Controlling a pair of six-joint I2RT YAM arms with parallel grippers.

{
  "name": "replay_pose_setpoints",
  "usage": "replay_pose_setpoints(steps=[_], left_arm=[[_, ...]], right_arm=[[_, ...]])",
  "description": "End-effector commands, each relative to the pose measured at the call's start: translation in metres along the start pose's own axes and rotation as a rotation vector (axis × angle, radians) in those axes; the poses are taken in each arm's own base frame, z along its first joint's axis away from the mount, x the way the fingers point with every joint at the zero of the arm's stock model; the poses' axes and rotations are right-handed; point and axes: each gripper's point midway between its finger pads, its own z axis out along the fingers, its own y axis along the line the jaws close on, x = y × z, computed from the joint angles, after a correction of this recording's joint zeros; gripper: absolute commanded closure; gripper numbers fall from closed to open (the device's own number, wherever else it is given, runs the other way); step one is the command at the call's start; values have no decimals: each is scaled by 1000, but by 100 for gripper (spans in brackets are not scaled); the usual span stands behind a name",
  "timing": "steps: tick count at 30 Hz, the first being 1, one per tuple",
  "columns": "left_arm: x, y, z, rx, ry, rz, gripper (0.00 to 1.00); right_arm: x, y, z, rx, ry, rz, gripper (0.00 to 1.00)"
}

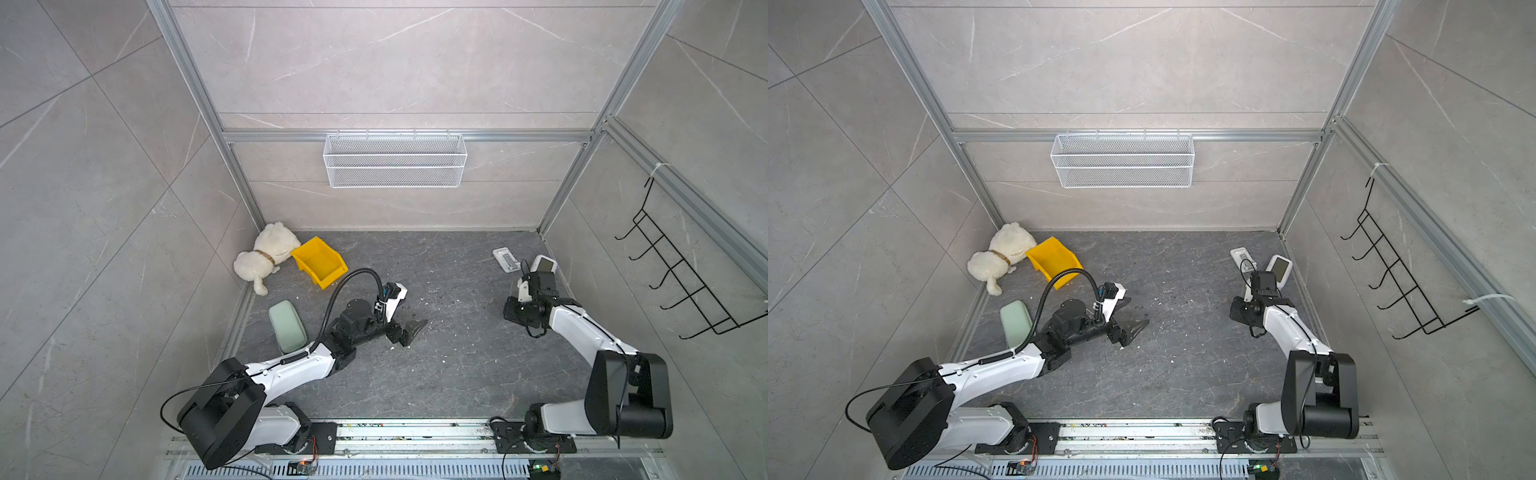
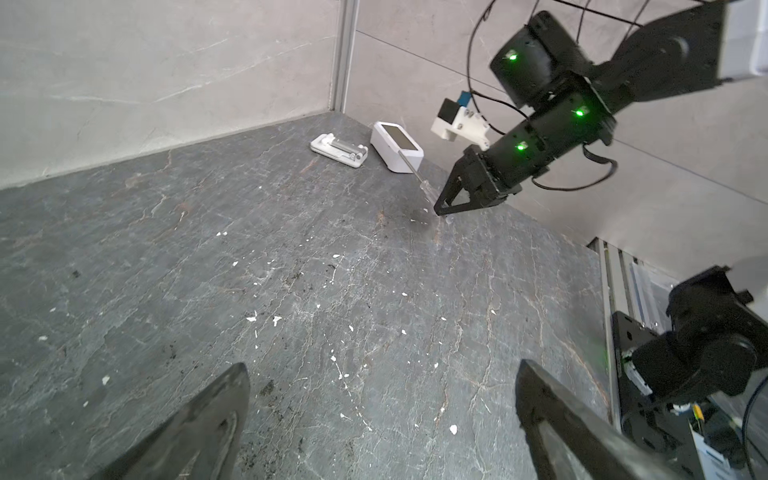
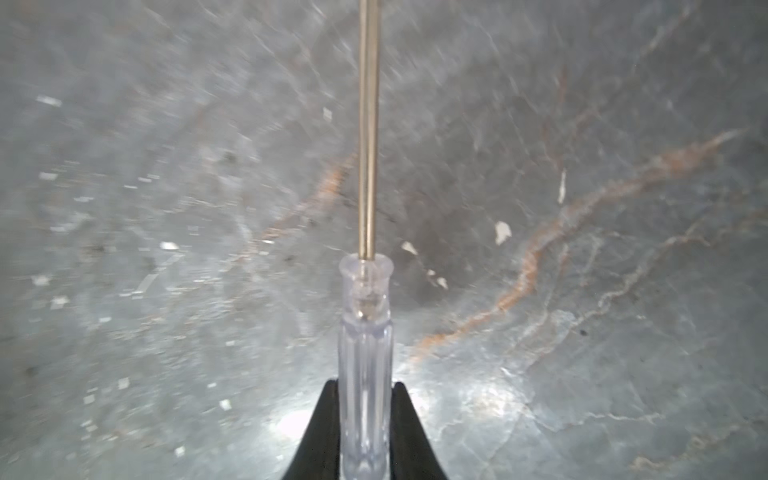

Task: Put the screwdriver in the bin
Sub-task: 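Lift the screwdriver with the right gripper and carry it toward the left gripper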

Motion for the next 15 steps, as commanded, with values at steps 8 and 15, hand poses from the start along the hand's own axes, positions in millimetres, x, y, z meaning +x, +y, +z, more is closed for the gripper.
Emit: replay_pose_setpoints(steps=[8,15], left_arm=[[-37,10,1,-48,-79,-217,0],[-51,14,-6,26,-118,-355,0]], right_arm=[[-22,92,-65,-289,-228,-207,100],[-19,173,-110,-518,-307,-397,100]])
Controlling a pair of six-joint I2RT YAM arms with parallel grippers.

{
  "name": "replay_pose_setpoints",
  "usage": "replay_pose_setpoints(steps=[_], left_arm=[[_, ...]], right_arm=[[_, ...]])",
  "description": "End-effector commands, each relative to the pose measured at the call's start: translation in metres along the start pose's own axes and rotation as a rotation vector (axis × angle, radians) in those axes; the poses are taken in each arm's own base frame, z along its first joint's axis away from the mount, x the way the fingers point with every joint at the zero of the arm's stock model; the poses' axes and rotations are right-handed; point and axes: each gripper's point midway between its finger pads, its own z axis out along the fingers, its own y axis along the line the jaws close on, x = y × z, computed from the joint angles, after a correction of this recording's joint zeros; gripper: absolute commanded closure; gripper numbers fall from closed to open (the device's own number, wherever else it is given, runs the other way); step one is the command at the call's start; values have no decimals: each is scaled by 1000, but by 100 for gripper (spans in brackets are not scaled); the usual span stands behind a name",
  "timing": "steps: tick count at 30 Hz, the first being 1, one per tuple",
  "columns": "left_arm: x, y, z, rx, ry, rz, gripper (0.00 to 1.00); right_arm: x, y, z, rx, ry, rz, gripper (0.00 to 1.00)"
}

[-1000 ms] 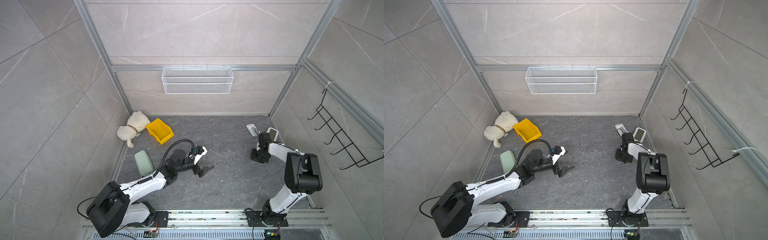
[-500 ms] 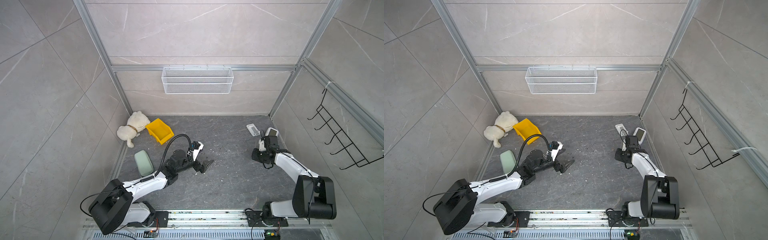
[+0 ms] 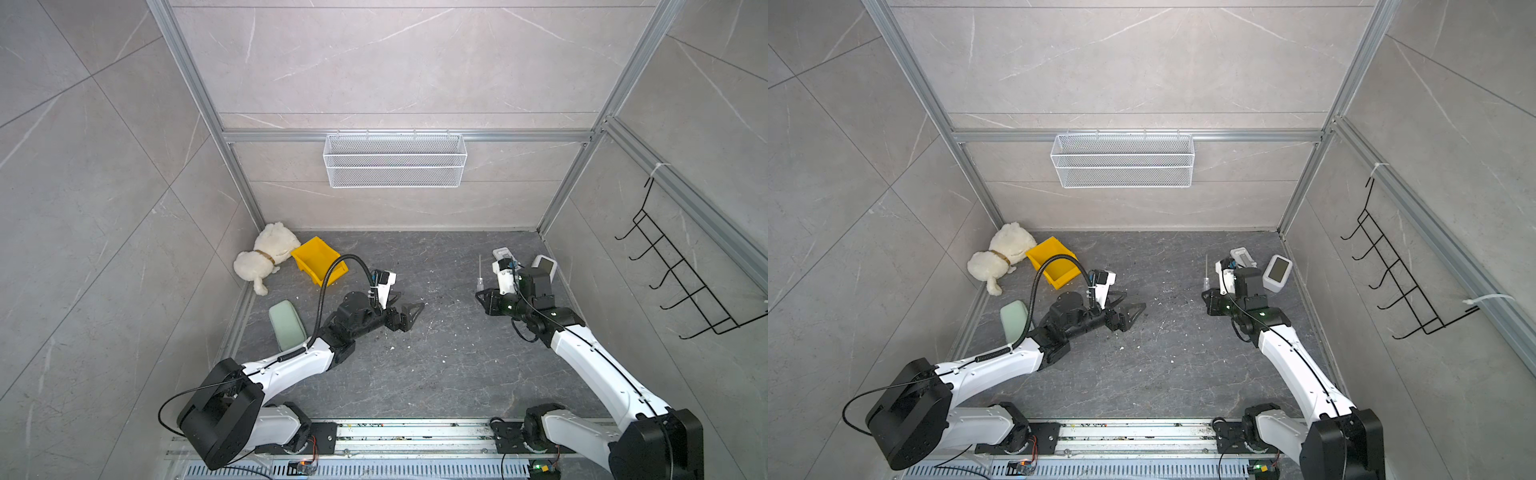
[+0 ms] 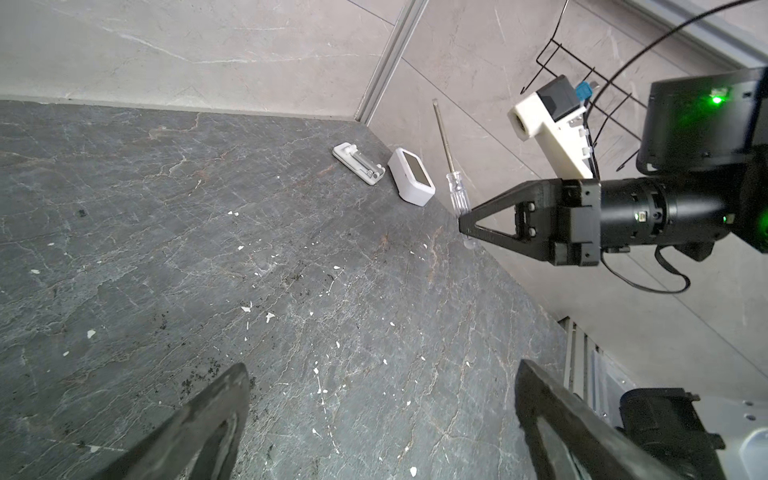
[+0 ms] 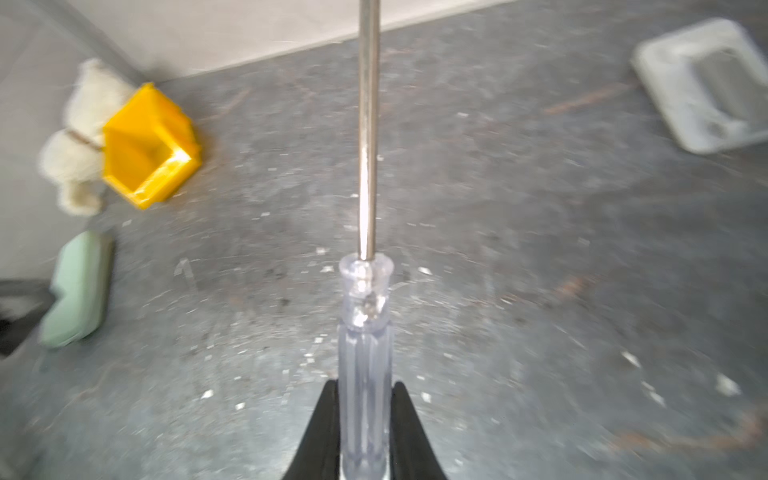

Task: Put the screwdriver in the bin
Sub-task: 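Lift the screwdriver with the right gripper and carry it toward the left gripper, then grasp the screwdriver handle with the left gripper beside the right gripper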

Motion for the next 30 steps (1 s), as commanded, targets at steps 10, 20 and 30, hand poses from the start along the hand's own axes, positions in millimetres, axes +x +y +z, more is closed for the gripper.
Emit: replay_pose_setpoints(steps=[10,20,30], left_arm=[[-49,-25,7,238,-164,-141,4],[-67,-40,19,380,-232,-176,17],[-72,-40,12,373,-275,-176,41]], right_arm=[[-34,126,-10,-374,-104,-215,100],[-26,187,4,-504,-84,-285,100],[-19,201,14,-512,-64,-315,100]])
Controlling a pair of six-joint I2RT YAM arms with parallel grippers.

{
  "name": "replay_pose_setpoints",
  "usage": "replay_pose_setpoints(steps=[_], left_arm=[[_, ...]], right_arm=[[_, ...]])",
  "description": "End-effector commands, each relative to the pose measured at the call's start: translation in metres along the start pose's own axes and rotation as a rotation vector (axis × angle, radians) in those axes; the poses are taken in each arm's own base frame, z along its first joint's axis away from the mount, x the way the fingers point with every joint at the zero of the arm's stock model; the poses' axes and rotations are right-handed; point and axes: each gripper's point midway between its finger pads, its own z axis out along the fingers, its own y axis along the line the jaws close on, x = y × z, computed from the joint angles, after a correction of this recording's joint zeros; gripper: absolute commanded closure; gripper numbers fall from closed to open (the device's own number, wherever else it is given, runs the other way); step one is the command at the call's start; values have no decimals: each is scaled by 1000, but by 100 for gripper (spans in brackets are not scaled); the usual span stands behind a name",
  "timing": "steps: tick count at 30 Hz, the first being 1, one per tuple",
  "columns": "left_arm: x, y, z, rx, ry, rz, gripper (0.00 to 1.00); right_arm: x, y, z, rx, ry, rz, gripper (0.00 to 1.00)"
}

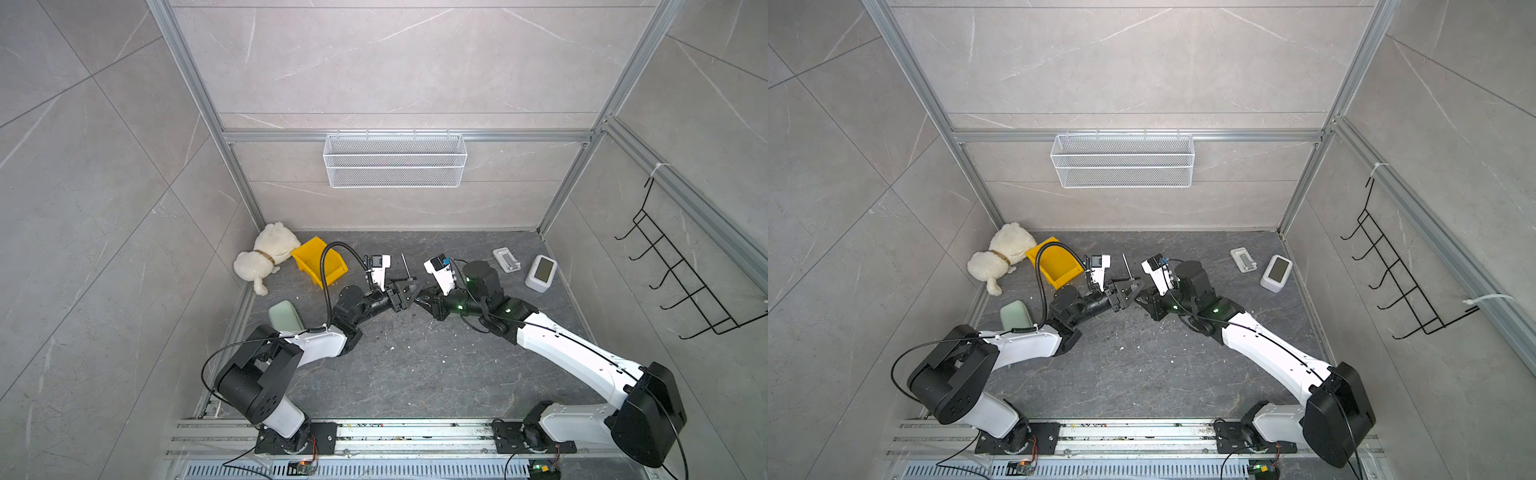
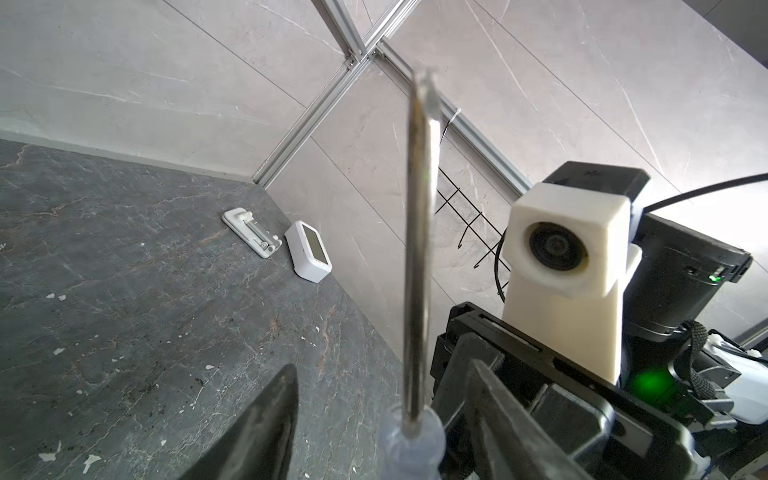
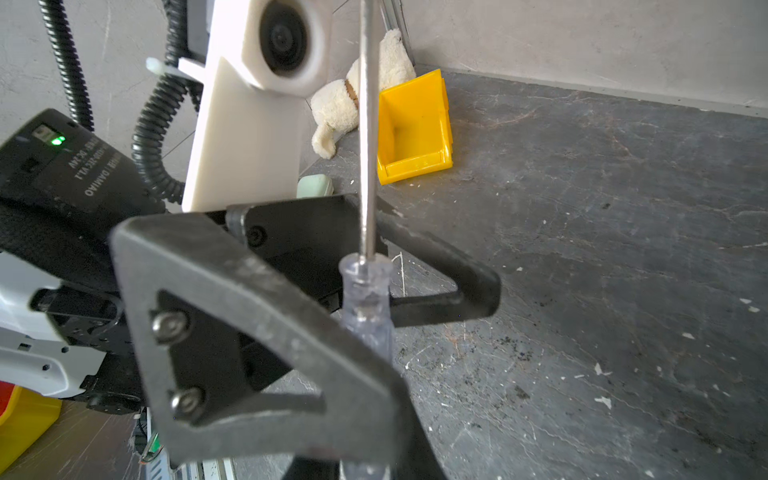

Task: Put the screwdriver in the bin
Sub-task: 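Grasp the screwdriver handle with the left gripper beside the right gripper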

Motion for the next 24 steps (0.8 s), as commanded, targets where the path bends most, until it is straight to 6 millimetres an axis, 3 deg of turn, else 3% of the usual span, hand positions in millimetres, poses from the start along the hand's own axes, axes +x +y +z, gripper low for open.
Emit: replay_pose_setpoints(steps=[1,3,8,12,17,22,24], left_arm=[[-19,-20,-1,59,-66,52,43],[-19,-18,-3,41,-74,55,51],[-17,-14,-7,11,-64,64,83],[-17,-15,-8,9,-62,64,98],[-18,-15,-8,-3,-60,65,100],[-20,-1,-11,-87,-66,34,100],[-23,11,-16,-150,-76,18,100]], right_arm=[[-18,4,-2,2,-47,-33,100],[-18,4,-4,8,-50,-40,100],[-15,4,-7,16,-40,-50,100],[-13,-1,-6,41,-33,-49,100],[-14,-2,-4,39,-36,-46,100],[-17,-1,-8,45,-52,-62,50],[-16,1,-9,38,-53,-73,38]])
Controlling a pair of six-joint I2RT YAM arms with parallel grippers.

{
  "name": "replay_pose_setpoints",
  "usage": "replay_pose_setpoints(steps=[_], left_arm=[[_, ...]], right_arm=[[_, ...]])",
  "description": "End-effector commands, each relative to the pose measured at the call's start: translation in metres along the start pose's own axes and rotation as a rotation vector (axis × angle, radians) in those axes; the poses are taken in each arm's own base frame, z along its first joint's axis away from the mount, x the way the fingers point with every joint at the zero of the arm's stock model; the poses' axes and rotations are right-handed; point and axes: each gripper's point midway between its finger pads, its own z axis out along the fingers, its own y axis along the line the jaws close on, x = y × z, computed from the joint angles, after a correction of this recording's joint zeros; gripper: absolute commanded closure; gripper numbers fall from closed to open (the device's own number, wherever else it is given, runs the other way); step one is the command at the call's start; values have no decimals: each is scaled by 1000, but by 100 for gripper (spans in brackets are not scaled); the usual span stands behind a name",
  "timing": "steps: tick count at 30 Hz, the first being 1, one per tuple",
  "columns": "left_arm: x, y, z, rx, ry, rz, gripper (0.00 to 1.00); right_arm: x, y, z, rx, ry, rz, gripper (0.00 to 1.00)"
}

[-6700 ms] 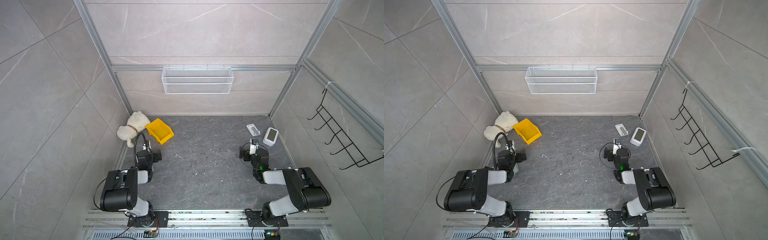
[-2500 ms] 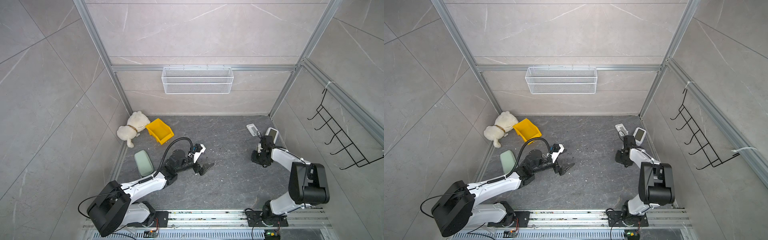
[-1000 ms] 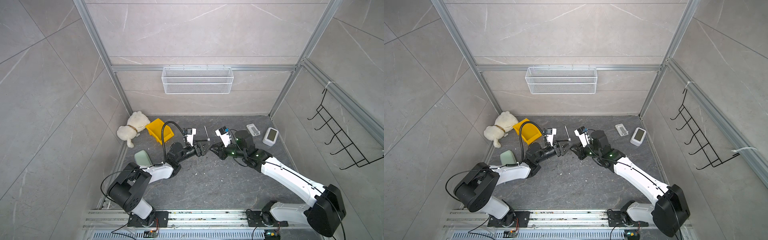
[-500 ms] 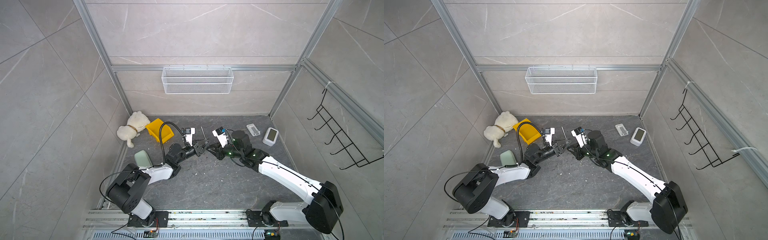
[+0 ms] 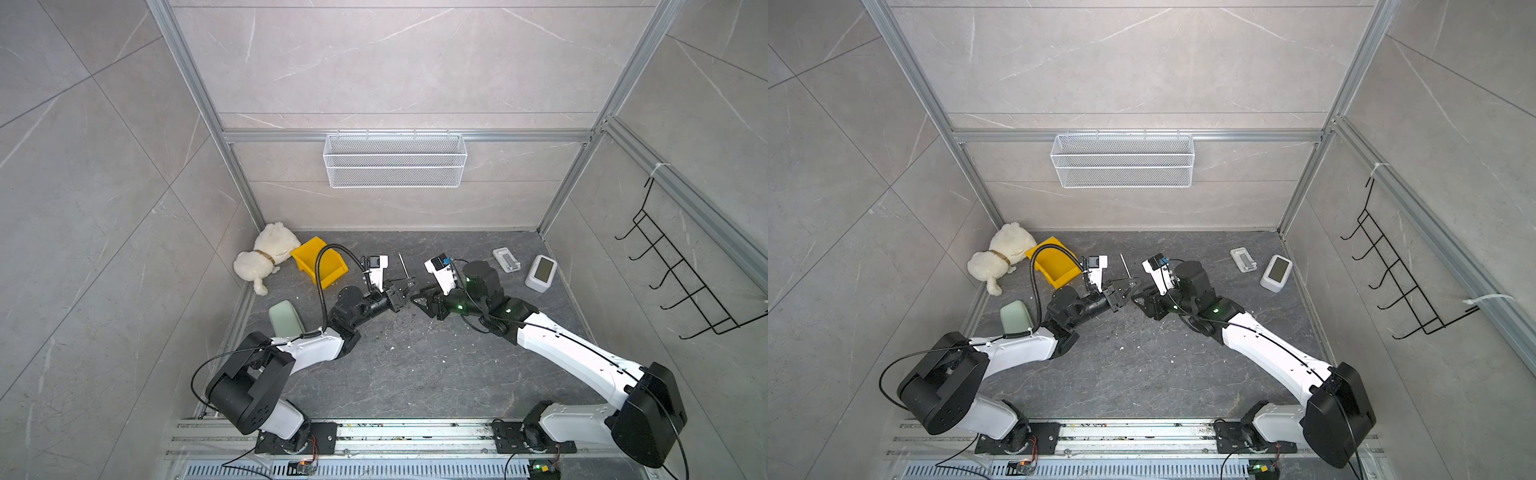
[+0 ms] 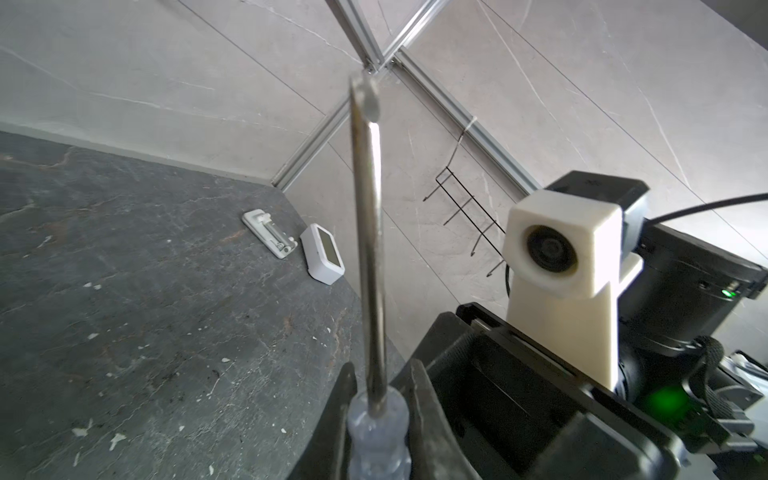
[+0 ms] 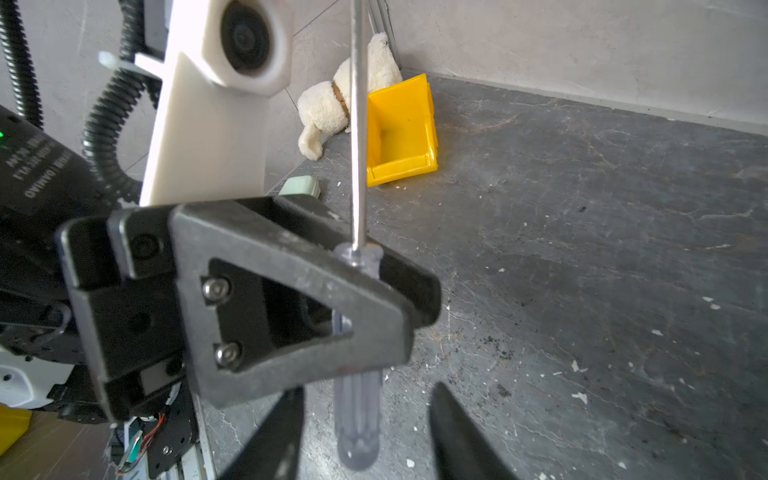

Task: Put the screwdriver in the bin
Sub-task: 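Grasp the screwdriver handle with the left gripper beside the right gripper, then carry the screwdriver over the yellow bin with the left gripper while the right releases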

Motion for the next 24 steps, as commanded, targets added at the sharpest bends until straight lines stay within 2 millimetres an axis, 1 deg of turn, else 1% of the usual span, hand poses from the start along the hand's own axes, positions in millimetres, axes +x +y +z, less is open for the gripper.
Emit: replay_pose_setpoints(steps=[1,6,9,12,15,17,20,24], left_arm=[[-20,8,-10,-83,-64,25,100],[-37,39,-31,-225,-82,20,100],[-49,60,-46,-309,-79,22,100],[-61,80,-64,-396,-89,30,100],[-72,103,-86,-499,-93,37,100],[-80,120,-103,-583,-96,39,100],[-92,138,-123,-668,-108,28,100],[-106,158,-144,-759,-122,6,100]], right_arm=[[-15,8,-9,-10,-49,-48,33],[-9,16,-5,-38,-33,-83,14],[-8,23,0,-36,-34,-134,8],[-10,26,8,-18,-47,-164,3],[-17,33,20,12,-86,-192,1],[-21,42,29,23,-129,-211,1],[-26,55,44,23,-179,-235,1],[-32,75,63,-5,-228,-266,1]])
